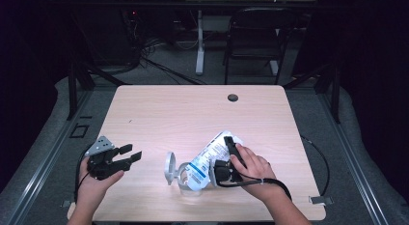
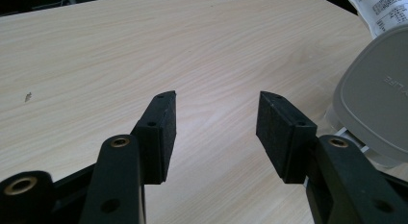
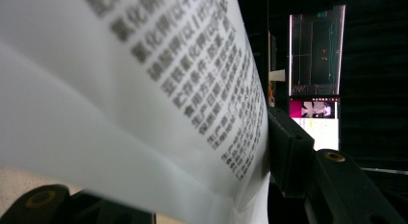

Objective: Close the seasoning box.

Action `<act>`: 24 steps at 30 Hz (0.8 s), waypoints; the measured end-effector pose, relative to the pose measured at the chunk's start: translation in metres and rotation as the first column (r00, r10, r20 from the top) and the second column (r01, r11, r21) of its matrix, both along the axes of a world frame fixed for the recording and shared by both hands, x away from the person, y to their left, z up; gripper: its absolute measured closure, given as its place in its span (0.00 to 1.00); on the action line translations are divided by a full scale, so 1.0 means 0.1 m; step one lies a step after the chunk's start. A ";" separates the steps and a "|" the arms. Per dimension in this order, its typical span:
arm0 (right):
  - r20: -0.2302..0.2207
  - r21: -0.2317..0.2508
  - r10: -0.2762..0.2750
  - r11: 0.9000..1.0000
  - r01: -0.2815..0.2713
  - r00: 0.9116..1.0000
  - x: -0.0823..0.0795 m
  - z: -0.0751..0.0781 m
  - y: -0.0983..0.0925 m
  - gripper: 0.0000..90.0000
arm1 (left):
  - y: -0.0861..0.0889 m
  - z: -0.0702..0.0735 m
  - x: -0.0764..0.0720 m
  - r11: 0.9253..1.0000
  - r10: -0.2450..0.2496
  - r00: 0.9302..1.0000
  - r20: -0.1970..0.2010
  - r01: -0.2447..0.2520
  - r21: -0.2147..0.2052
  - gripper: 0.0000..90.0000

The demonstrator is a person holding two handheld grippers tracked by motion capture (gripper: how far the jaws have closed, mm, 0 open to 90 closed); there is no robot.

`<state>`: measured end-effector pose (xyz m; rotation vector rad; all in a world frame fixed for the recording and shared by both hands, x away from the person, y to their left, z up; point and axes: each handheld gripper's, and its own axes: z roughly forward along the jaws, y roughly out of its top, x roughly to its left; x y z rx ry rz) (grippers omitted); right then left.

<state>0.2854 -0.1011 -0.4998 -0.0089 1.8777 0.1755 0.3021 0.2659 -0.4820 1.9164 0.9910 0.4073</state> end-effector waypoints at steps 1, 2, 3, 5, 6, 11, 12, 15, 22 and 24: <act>0.003 -0.013 -0.007 1.000 0.007 1.000 -0.01 0.01 0.00 0.59 | 0.00 0.00 0.00 1.000 0.001 1.000 0.000 -0.001 -0.001 0.55; 0.003 -0.005 -0.001 1.000 0.001 1.000 0.00 0.00 0.00 0.59 | 0.00 0.00 0.00 1.000 0.001 1.000 -0.001 -0.001 -0.001 0.55; 0.003 -0.006 0.000 1.000 0.000 1.000 0.00 0.00 0.00 0.59 | 0.00 0.00 0.00 1.000 0.002 1.000 -0.001 -0.002 0.000 0.55; 0.006 -0.015 0.001 1.000 -0.001 1.000 0.00 0.01 0.00 0.59 | 0.00 0.00 0.00 1.000 0.002 1.000 -0.003 -0.002 0.003 0.55; 0.004 -0.019 -0.007 1.000 0.007 1.000 -0.01 0.01 0.01 0.59 | 0.00 0.00 0.00 1.000 0.003 1.000 -0.003 -0.003 0.002 0.55; 0.013 -0.031 0.000 1.000 0.000 1.000 -0.01 0.03 0.02 0.59 | 0.00 0.00 0.00 1.000 0.004 1.000 0.000 -0.004 -0.004 0.55; 0.008 -0.018 0.009 1.000 -0.009 1.000 -0.01 0.02 0.01 0.59 | 0.00 0.00 0.00 1.000 0.004 1.000 0.000 -0.004 -0.003 0.55; 0.007 -0.019 0.009 1.000 -0.009 1.000 -0.01 0.02 0.01 0.59 | 0.01 0.00 0.00 1.000 0.005 1.000 -0.001 -0.005 -0.003 0.55; 0.009 -0.025 0.016 1.000 -0.015 1.000 -0.01 0.03 0.02 0.59 | 0.01 0.00 0.00 1.000 0.005 1.000 -0.001 -0.005 -0.003 0.55; 0.008 -0.025 0.016 1.000 -0.016 1.000 0.00 0.03 0.02 0.59 | 0.01 0.00 0.00 1.000 0.004 1.000 -0.001 -0.004 -0.002 0.55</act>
